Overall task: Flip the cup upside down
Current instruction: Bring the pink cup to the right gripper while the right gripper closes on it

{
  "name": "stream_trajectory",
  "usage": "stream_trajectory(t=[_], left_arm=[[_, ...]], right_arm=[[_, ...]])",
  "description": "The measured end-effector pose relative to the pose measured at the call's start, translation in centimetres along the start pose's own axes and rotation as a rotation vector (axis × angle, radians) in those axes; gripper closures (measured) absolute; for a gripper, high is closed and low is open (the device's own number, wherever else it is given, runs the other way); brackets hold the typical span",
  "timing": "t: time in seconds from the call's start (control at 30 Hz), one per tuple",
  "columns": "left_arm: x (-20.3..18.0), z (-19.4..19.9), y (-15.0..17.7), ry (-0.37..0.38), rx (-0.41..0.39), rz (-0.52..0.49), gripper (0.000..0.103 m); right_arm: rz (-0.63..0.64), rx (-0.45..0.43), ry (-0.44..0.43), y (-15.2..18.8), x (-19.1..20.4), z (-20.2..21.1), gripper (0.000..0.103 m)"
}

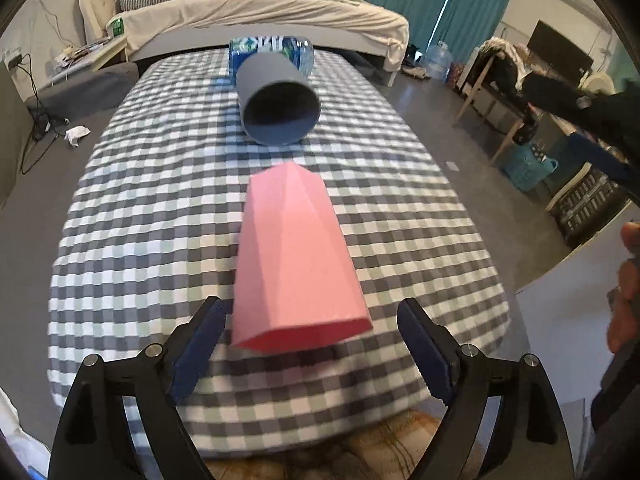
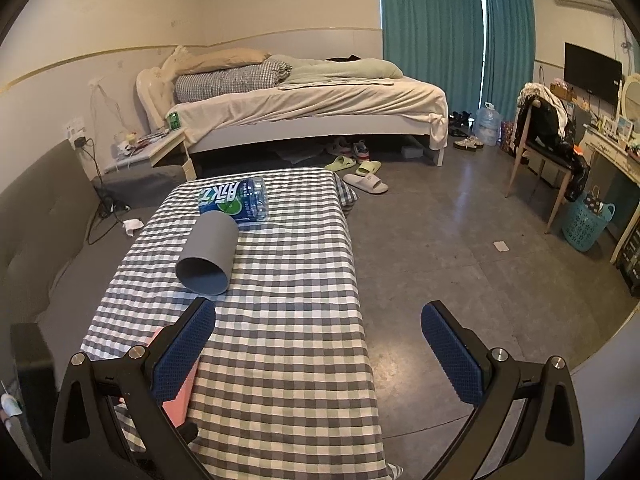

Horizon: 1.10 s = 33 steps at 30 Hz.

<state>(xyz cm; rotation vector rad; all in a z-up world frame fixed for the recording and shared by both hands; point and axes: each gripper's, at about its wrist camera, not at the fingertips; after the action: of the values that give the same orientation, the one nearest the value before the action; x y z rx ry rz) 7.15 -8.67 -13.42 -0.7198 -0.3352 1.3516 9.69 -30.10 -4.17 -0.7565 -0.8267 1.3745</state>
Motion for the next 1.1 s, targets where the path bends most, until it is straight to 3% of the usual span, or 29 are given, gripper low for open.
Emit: stream_trajectory(t=[0.13, 0.37, 0.57, 0.73, 1.1], left_arm=[[1.9, 2.7, -0.8, -0.002, -0.056, 0.031, 0.009], [9.0, 5.2, -2.8, -0.117, -0.126, 0.09, 0.002], [13.5, 4.0, -3.9, -0.187, -0.096, 0.094, 0.002], [14.4, 3.3, -4.3, -0.177, -0.107, 0.052, 0.002], [16.9, 1.0, -3.7, -0.172, -0.063, 0.095, 0.002]], right_arm=[[0.014, 0.037, 0.044, -0.2, 1.8, 0.4, 0.0], [-0.006, 0.111, 0.011, 0.1, 5.0, 0.3, 0.0], [0.067, 0.307, -0.024, 1.7, 10.0, -3.4, 0.0], [0.058, 0.435, -0.051, 3.5, 12.3, -6.5, 0.001], [0.044, 0.566, -0.101, 5.4, 14.3, -11.6, 0.032]])
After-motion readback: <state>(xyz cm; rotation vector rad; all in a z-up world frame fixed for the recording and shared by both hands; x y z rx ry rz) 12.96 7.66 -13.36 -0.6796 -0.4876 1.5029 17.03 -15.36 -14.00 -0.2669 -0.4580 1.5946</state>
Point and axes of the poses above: each gripper's, at about its wrist camera, not at the fingertips, and z roughly against the way its jaws point, x to its left, y to its underside, and after that the axes turned 9 degrees about -x, right-handed
